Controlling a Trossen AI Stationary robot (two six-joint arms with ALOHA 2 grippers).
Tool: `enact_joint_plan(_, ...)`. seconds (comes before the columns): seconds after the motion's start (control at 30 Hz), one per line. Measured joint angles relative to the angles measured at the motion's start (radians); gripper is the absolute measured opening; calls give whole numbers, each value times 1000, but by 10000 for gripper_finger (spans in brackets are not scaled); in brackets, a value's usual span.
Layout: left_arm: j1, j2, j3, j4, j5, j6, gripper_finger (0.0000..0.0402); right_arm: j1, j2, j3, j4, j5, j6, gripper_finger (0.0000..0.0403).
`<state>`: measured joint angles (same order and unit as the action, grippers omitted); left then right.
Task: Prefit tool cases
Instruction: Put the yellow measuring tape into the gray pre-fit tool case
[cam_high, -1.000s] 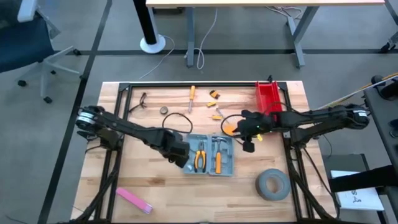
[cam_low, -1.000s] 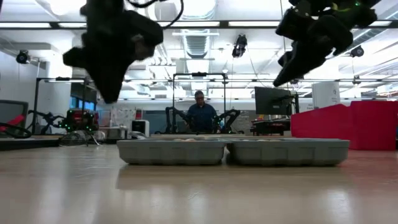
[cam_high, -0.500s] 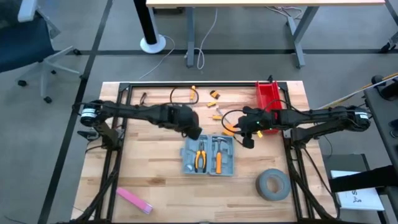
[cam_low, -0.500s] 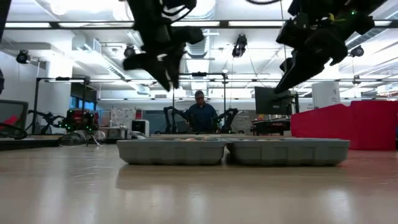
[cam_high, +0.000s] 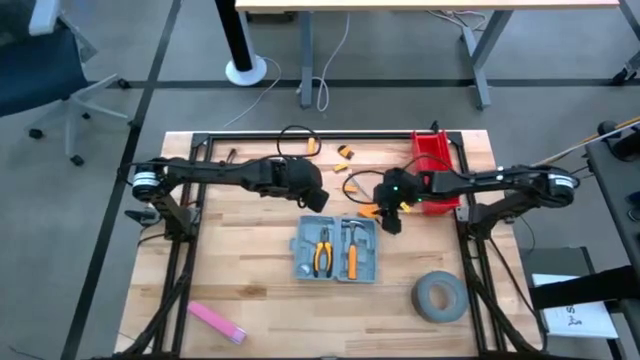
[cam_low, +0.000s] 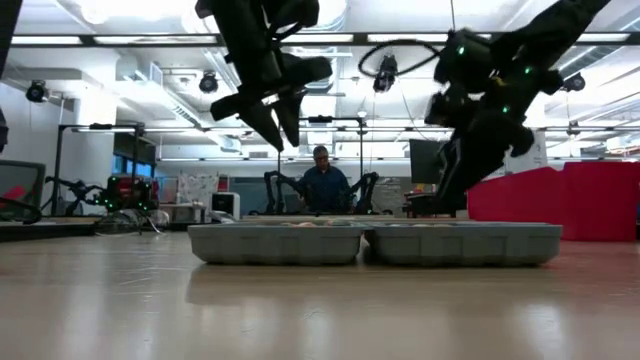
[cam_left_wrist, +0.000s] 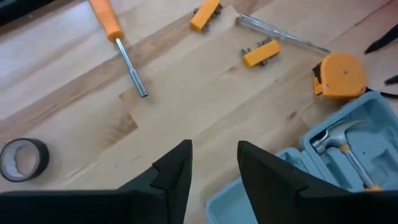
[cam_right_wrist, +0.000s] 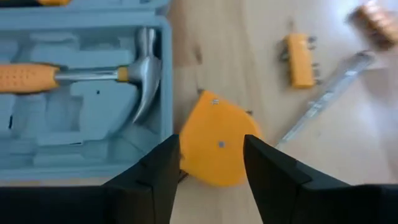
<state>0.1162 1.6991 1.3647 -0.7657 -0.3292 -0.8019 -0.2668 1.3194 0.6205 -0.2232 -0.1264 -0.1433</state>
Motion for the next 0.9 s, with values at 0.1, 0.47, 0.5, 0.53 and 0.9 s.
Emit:
enact_joint_plan(0.1,-2,0,0,-2,-2,7,136,-2,33,-1,-17,-12,-38,169)
enact_joint_plan(0.47,-2,0,-33,4,-30,19,139,-6,63,1,-30,22,-73,203)
enact_joint_plan(0.5,-2,0,-40,4,-29,15,138,-6,56,1,-59,21,-53,205)
enact_joint_plan(0.53,-3,0,-47,5,-29,10,137,-3,49,1,-97,20,-33,207)
enact_joint_plan(0.9,-5,0,-73,4,-28,-19,136,98,40,-2,-174,22,99,211)
